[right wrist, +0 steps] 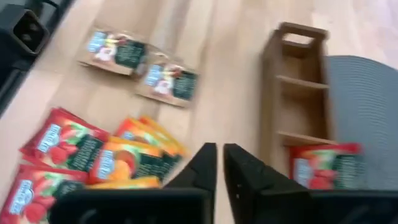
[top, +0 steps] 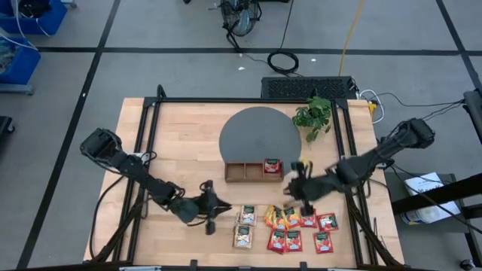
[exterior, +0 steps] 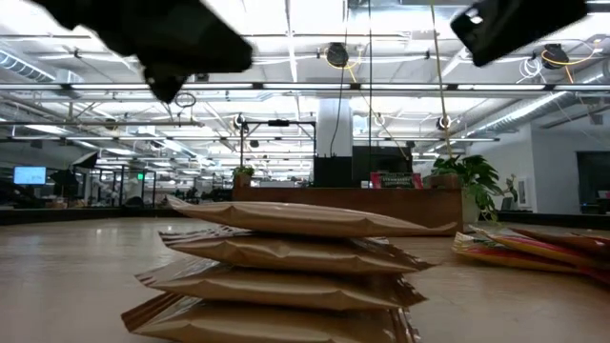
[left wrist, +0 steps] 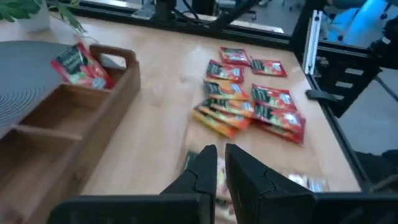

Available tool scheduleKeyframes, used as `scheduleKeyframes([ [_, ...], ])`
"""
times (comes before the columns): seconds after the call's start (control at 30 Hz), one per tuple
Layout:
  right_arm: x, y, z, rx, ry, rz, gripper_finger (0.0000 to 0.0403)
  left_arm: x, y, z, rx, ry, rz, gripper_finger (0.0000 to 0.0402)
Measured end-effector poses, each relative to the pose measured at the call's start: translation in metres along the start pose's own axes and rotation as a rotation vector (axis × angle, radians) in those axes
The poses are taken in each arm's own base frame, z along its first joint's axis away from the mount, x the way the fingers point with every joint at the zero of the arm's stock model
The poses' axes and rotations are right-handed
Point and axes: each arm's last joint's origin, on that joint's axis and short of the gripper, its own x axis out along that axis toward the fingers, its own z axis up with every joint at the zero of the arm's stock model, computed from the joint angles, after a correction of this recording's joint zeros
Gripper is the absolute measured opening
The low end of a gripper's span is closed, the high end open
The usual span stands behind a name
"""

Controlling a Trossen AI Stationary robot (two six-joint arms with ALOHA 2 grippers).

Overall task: Pick & Place Tea
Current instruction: Put the yellow tea bag into the middle wooden organizer

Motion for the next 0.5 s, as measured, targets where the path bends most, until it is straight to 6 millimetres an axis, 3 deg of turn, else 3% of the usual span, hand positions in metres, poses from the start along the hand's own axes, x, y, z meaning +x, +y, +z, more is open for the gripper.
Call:
scheduleKeyframes([
  [0.27,0.029,0.047,-0.05,-0.02,-0.02,0.04,0.0006,0.068,-0.008,0.026,0.044,0.138,-0.093,0.0037],
  [0.5,0.028,0.08,-0.075,-0.069,0.06,0.098,0.0002,0.128,-0.022,0.07,0.051,0.142,-0.203,0.0037],
])
